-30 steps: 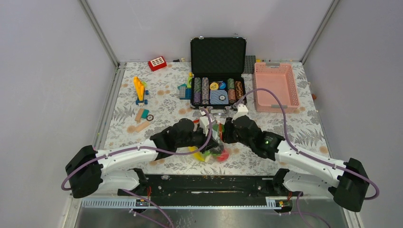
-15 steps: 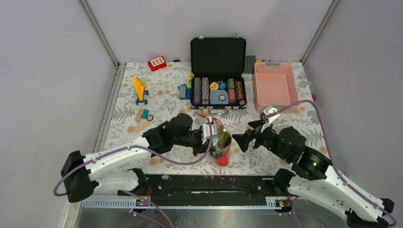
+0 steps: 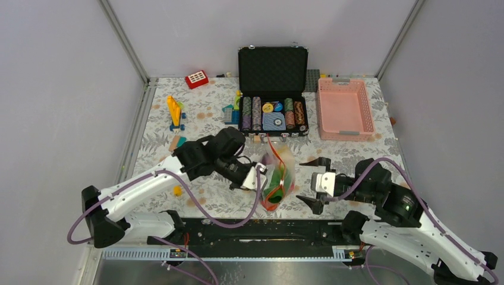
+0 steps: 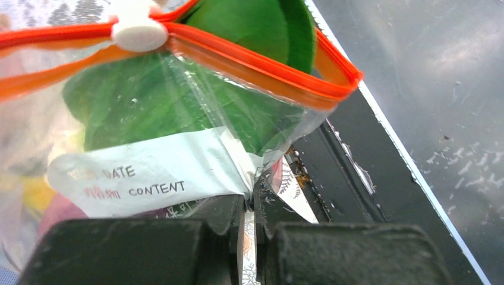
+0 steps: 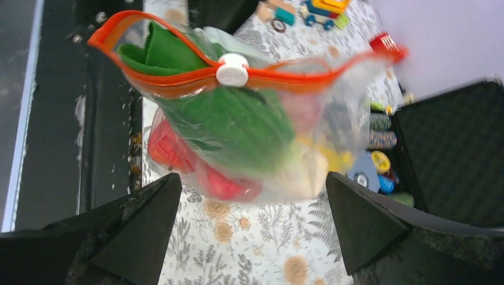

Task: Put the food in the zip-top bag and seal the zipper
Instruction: Adjust the fake vegetable in the zipper food storage bag.

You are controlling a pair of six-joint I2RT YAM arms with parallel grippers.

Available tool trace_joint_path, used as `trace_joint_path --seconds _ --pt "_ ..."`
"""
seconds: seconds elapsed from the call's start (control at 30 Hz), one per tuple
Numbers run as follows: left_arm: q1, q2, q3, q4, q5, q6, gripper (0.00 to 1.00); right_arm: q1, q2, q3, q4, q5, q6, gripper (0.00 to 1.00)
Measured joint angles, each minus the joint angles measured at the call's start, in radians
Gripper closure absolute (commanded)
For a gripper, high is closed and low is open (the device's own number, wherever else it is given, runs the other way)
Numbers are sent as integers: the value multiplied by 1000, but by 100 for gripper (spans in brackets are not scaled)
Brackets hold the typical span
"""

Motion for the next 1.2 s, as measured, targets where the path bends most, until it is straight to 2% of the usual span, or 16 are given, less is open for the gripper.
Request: trace_joint_path --seconds 0.13,0.37,0.5,0.63,0.7,0.8,0.9,1.0,1.07,1.13,1.17,1.2 --pt "2 79 39 -110 46 113 100 0 70 89 -106 -95 -181 0" --pt "2 183 87 -245 74 241 100 0 186 169 -251 -192 -383 2" --pt "2 224 135 -290 86 285 100 0 236 175 -280 -291 -461 10" --pt "2 267 182 -315 93 317 100 0 307 202 -283 -369 -481 25" --pt "2 278 186 -320 96 328 100 0 338 209 -279 -384 -481 37" --pt "2 288 188 -335 99 338 100 0 378 211 -282 -387 -476 61" --pt "2 288 189 -346 99 341 99 1 380 211 -288 -383 -475 78" --pt "2 288 190 -350 99 343 88 0 373 211 -302 -380 -470 100" --pt "2 288 193 -352 99 340 79 1 366 210 -306 -380 -464 100" --pt "2 289 198 -344 98 313 65 1 355 208 -306 -379 -455 100" --pt "2 288 199 -333 97 284 46 1 349 204 -304 -379 -448 100" --pt "3 288 199 -315 93 248 14 1 341 197 -301 -376 -436 100"
